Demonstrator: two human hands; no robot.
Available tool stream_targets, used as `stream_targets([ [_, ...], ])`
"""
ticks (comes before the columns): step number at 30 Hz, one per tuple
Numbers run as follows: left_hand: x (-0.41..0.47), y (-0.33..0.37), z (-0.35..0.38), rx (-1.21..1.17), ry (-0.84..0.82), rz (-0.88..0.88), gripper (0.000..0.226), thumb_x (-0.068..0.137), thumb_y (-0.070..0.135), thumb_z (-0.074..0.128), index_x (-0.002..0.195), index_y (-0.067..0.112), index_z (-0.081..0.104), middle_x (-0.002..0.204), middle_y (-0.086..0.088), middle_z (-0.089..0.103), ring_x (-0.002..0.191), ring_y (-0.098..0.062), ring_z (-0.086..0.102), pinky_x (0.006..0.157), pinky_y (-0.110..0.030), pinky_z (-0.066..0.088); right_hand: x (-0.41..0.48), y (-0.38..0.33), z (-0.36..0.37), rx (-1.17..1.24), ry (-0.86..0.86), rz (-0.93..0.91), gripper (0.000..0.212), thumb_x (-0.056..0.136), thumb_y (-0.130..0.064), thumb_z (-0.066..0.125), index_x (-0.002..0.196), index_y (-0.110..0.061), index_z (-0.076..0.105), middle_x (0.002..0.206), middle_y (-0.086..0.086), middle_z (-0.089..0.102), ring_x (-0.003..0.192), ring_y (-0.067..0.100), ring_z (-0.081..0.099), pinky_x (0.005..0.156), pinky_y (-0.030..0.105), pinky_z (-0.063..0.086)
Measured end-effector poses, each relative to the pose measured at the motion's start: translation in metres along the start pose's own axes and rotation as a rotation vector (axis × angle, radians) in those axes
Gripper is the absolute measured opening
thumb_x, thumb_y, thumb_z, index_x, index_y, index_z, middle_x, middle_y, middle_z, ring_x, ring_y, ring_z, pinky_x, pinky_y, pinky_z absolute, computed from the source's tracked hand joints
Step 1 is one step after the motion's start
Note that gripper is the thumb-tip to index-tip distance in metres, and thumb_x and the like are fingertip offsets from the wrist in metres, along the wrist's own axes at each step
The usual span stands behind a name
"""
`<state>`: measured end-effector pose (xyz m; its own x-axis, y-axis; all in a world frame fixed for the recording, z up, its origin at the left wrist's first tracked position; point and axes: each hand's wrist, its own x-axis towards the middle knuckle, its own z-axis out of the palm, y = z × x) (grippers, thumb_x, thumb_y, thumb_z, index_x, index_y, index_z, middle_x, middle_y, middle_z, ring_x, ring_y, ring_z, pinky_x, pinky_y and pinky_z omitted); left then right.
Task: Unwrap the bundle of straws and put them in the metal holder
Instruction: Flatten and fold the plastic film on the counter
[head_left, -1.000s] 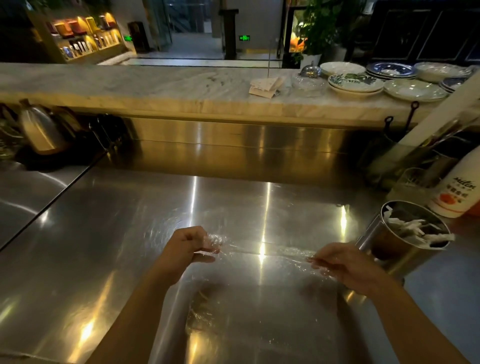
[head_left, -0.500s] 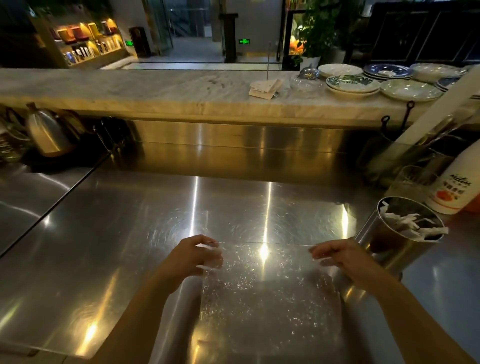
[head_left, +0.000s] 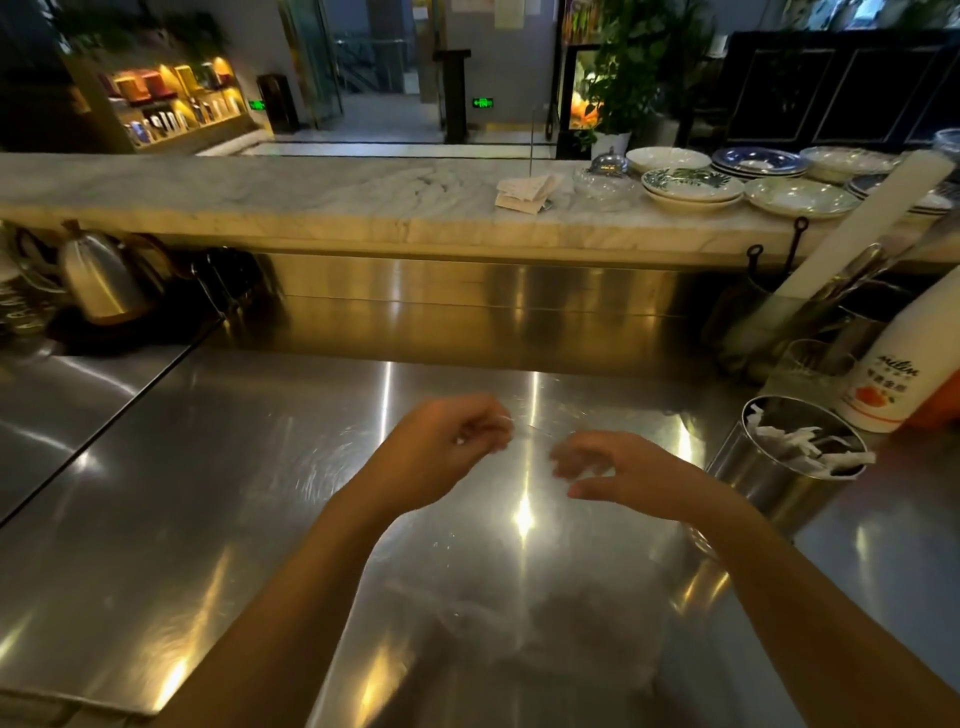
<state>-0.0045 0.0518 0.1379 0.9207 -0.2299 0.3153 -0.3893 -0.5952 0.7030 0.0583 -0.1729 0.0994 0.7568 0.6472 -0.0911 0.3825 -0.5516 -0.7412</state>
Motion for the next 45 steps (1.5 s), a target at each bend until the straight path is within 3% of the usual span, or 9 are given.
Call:
stream_targets([
  [2, 0.003, 0.002, -0.003, -0.018, -0.017, -0.029, 0.005, 0.085, 0.027, 0.062, 0.080, 0.026, 0.063, 0.078, 0.007, 0.068, 0.074, -0.006, 0.062, 0.070, -0.022, 0.049, 0.004, -0.004, -0.003, 0.029, 0.010, -0.020, 0.014, 0.077, -0.010, 0.068, 0.083, -0.022, 0.066, 0.077, -0.008, 0.068, 0.069, -0.002, 0.064, 0.064, 0.008, 0.046],
  [4, 0.004, -0.004, -0.011, -0.089, -0.018, -0.142, 0.022, 0.082, 0.044, 0.058, 0.081, 0.023, 0.065, 0.076, 0.004, 0.069, 0.073, -0.010, 0.064, 0.068, -0.026, 0.051, 0.003, -0.004, -0.006, 0.129, 0.086, -0.040, 0.017, 0.076, -0.005, 0.068, 0.073, -0.022, 0.068, 0.065, -0.005, 0.069, 0.063, 0.005, 0.066, 0.059, 0.012, 0.049],
  [9, -0.003, -0.031, -0.021, -1.007, 0.051, -0.465, 0.060, 0.078, 0.056, 0.043, 0.092, 0.002, 0.063, 0.081, -0.018, 0.070, 0.077, -0.031, 0.068, 0.075, -0.041, 0.055, -0.008, 0.014, -0.009, 0.626, 0.268, -0.041, 0.008, 0.072, -0.010, 0.069, 0.077, -0.015, 0.072, 0.074, 0.009, 0.074, 0.070, 0.024, 0.070, 0.058, 0.023, 0.055],
  [12, -0.010, -0.042, 0.002, -1.197, -0.039, -0.512, 0.072, 0.075, 0.066, 0.035, 0.106, 0.007, 0.061, 0.093, -0.021, 0.071, 0.087, -0.034, 0.066, 0.082, -0.044, 0.049, -0.007, 0.024, -0.001, 0.869, 0.361, 0.022, 0.014, 0.066, -0.014, 0.069, 0.079, -0.012, 0.073, 0.072, 0.009, 0.073, 0.070, 0.024, 0.070, 0.059, 0.029, 0.056],
  [15, -0.018, -0.046, 0.027, -1.118, -0.096, -0.526, 0.053, 0.080, 0.051, 0.049, 0.117, 0.013, 0.054, 0.104, -0.016, 0.070, 0.098, -0.034, 0.065, 0.090, -0.050, 0.046, -0.004, 0.029, 0.011, 0.984, 0.414, 0.130, 0.012, 0.068, -0.010, 0.067, 0.079, -0.009, 0.070, 0.070, 0.007, 0.073, 0.069, 0.021, 0.070, 0.060, 0.029, 0.055],
  [18, -0.021, -0.043, 0.038, -0.831, -0.101, -0.529, 0.043, 0.076, 0.025, 0.072, 0.114, 0.015, 0.055, 0.103, -0.013, 0.071, 0.094, -0.029, 0.068, 0.084, -0.040, 0.055, -0.005, 0.033, 0.019, 0.996, 0.424, 0.167, 0.009, 0.074, -0.004, 0.064, 0.080, -0.009, 0.068, 0.070, 0.007, 0.074, 0.068, 0.020, 0.071, 0.056, 0.026, 0.055],
  [23, -0.021, -0.042, 0.040, -0.764, 0.023, -0.531, 0.009, 0.085, 0.013, 0.061, 0.091, 0.006, 0.064, 0.085, -0.012, 0.075, 0.080, -0.027, 0.071, 0.066, -0.034, 0.059, -0.012, 0.039, 0.020, 0.921, 0.363, 0.147, 0.024, 0.064, -0.018, 0.069, 0.086, -0.009, 0.067, 0.080, 0.009, 0.075, 0.076, 0.023, 0.071, 0.056, 0.023, 0.054],
  [33, -0.020, -0.038, 0.045, -0.761, 0.067, -0.597, 0.012, 0.086, 0.011, 0.060, 0.092, 0.002, 0.064, 0.077, -0.011, 0.075, 0.073, -0.027, 0.071, 0.058, -0.034, 0.058, -0.026, 0.054, 0.019, 0.769, 0.259, 0.218, 0.013, 0.081, -0.005, 0.060, 0.091, -0.003, 0.068, 0.082, 0.016, 0.074, 0.076, 0.033, 0.070, 0.056, 0.028, 0.055],
  [45, -0.023, -0.045, 0.039, -0.841, 0.118, -0.547, 0.021, 0.090, -0.002, 0.048, 0.095, 0.007, 0.065, 0.075, -0.010, 0.073, 0.067, -0.024, 0.069, 0.051, -0.032, 0.055, -0.034, 0.066, 0.013, 0.909, 0.187, 0.152, 0.023, 0.073, -0.011, 0.061, 0.093, -0.013, 0.072, 0.082, 0.018, 0.073, 0.070, 0.028, 0.070, 0.053, 0.029, 0.056],
])
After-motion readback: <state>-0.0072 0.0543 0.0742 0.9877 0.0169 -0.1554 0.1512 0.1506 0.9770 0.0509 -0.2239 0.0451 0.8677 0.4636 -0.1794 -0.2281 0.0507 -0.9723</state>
